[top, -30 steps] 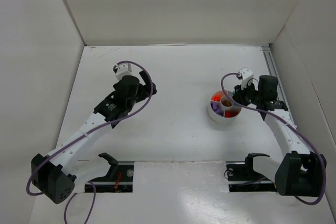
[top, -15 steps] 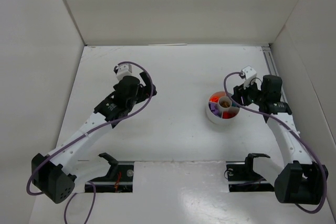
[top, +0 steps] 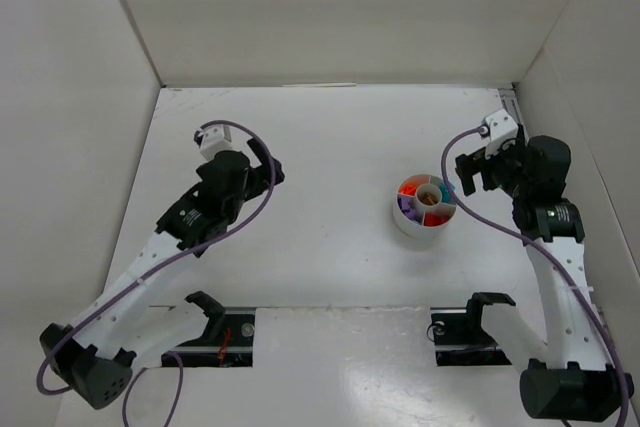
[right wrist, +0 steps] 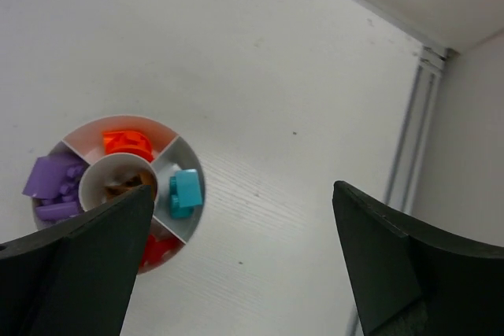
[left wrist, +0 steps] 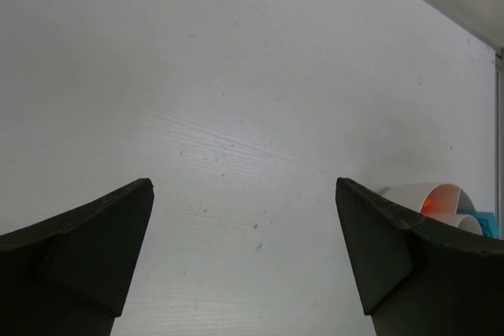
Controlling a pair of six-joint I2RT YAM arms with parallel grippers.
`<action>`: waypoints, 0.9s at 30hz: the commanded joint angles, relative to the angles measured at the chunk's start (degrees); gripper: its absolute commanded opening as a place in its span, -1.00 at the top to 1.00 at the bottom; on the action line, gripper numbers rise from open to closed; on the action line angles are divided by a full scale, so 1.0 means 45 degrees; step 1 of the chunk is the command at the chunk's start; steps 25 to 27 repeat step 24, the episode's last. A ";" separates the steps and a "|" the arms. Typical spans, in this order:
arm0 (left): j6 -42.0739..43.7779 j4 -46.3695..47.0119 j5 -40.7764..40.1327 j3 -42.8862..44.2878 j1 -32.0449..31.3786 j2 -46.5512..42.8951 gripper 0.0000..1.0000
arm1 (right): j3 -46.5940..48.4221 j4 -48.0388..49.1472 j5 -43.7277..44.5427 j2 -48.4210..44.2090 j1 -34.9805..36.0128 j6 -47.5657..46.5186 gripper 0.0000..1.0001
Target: Sort the legos into containers by color
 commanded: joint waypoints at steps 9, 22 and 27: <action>-0.2266 -0.3595 -0.2580 -0.1017 0.0075 -0.3912 -1.00 | -0.0259 -0.1146 0.6297 -0.1592 -0.0016 0.1286 -0.99; -0.2053 -0.3090 -0.2191 -0.1389 -0.0218 -0.4832 -1.00 | -0.2212 0.0360 0.5497 -0.3645 -0.0016 0.0428 -0.99; -0.2053 -0.3090 -0.2191 -0.1389 -0.0218 -0.4716 -1.00 | -0.2214 0.0360 0.5223 -0.3762 -0.0016 0.0290 -0.99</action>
